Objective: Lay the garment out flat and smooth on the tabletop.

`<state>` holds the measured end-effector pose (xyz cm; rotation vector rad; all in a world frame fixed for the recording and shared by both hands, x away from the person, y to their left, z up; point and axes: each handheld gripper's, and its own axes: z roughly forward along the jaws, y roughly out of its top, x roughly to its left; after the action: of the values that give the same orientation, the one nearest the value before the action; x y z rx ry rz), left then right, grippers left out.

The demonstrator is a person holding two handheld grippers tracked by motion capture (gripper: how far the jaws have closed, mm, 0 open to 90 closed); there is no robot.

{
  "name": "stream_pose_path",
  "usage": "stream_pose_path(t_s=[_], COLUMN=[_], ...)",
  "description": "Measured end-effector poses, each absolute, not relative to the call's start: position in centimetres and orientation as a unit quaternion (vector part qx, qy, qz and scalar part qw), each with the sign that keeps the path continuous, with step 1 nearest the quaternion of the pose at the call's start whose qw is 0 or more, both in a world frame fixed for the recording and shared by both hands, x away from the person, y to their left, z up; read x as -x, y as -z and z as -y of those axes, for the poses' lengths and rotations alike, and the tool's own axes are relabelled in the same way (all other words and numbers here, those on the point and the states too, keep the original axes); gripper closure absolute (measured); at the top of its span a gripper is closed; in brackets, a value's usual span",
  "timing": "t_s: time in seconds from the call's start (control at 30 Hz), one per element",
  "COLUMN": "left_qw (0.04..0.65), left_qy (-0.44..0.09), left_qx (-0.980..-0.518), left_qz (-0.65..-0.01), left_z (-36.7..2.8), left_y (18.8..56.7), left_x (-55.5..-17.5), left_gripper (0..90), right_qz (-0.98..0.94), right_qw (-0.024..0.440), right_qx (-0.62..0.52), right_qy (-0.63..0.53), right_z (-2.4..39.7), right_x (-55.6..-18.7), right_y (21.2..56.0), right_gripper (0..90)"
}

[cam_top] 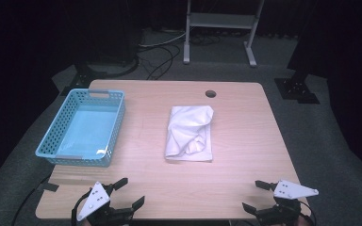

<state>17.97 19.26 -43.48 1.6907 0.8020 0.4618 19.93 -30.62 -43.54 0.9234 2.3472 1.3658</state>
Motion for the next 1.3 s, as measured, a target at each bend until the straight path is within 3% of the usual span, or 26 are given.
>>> stream_pose_path(t_s=[0.57,1.3], left_qw=[0.571,0.572], left_qy=[-0.197,-0.196], left_qx=[-0.724,-0.721], left_qz=[-0.333,-0.338], left_z=[-18.8,-19.3], left_y=[43.3,43.5], left_x=[-18.0,-18.2], left_gripper=[16.0,16.0], right_qz=[-0.82,-0.839], right_qw=[0.137,0.131], right_qx=[-0.308,-0.283], right_qy=[-0.462,-0.447], right_z=[29.5,26.0], right_x=[-20.8,-27.1], right_y=[43.1,41.5], right_gripper=[8.8,8.8])
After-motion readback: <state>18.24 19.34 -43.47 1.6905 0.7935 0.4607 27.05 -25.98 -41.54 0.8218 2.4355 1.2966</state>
